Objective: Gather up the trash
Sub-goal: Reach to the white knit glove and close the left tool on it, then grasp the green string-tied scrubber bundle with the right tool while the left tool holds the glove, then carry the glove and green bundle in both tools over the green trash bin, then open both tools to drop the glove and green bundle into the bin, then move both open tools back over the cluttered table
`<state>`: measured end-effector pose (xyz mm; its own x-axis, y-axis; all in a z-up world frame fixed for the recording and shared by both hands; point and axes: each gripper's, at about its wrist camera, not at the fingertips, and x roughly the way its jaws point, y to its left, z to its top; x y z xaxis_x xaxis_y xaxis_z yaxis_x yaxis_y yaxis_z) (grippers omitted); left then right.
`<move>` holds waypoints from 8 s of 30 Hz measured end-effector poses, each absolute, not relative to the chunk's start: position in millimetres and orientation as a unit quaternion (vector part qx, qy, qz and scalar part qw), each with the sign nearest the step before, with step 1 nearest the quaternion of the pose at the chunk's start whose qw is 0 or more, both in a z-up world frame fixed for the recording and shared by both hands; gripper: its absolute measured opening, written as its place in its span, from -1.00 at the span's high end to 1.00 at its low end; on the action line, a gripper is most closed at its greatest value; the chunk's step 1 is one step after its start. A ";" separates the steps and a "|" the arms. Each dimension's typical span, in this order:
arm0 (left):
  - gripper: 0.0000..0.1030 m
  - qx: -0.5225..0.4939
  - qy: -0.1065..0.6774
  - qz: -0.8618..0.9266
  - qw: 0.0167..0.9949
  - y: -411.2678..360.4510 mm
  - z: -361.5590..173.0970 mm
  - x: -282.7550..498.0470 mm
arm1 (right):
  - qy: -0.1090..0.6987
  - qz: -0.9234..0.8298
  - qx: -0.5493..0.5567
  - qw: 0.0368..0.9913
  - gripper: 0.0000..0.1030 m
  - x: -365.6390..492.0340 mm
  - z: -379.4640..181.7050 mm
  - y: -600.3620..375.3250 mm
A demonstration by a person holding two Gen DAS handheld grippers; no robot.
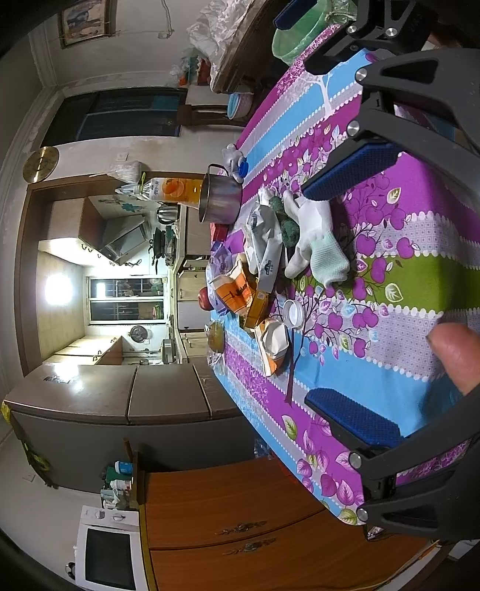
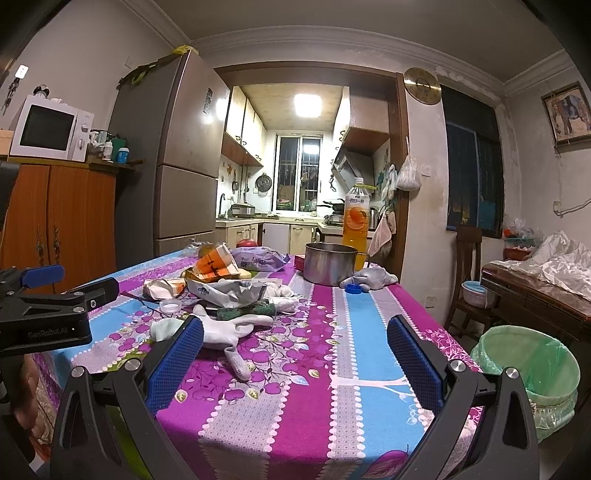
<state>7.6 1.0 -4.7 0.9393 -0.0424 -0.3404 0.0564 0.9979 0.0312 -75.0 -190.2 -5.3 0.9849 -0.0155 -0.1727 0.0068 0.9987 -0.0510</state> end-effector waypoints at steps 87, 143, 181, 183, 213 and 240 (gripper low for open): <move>0.94 0.006 0.254 -0.191 0.948 108.4 25.1 121.3 | 0.398 0.183 0.001 0.899 -0.34 183.5 -34.1 -150.0; 0.94 -0.016 0.232 -0.288 0.929 33.4 40.0 133.0 | 0.334 0.092 0.044 0.937 0.63 118.9 -7.3 -212.7; 0.94 0.086 0.253 -0.532 0.803 -430.9 32.3 111.6 | 0.397 -0.162 0.159 0.889 0.60 -58.9 12.1 -618.2; 0.94 0.096 0.265 -0.529 0.801 -444.7 20.9 110.1 | 0.405 -0.161 0.167 0.885 0.60 -50.8 2.1 -617.7; 0.48 0.110 0.306 -0.491 0.808 -466.9 -6.8 118.2 | 0.405 -0.168 0.188 0.879 0.00 -43.2 -28.2 -627.4; -0.29 0.106 0.284 -0.246 0.920 -129.3 19.4 167.4 | 0.206 -0.047 0.061 0.976 -0.91 -40.8 56.8 -425.0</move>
<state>167.4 -129.3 19.4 0.7170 -0.3928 -0.5758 0.5138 0.8561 0.0558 -40.8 -425.0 56.8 0.9110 -0.0666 -0.4069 0.1168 0.9881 0.0999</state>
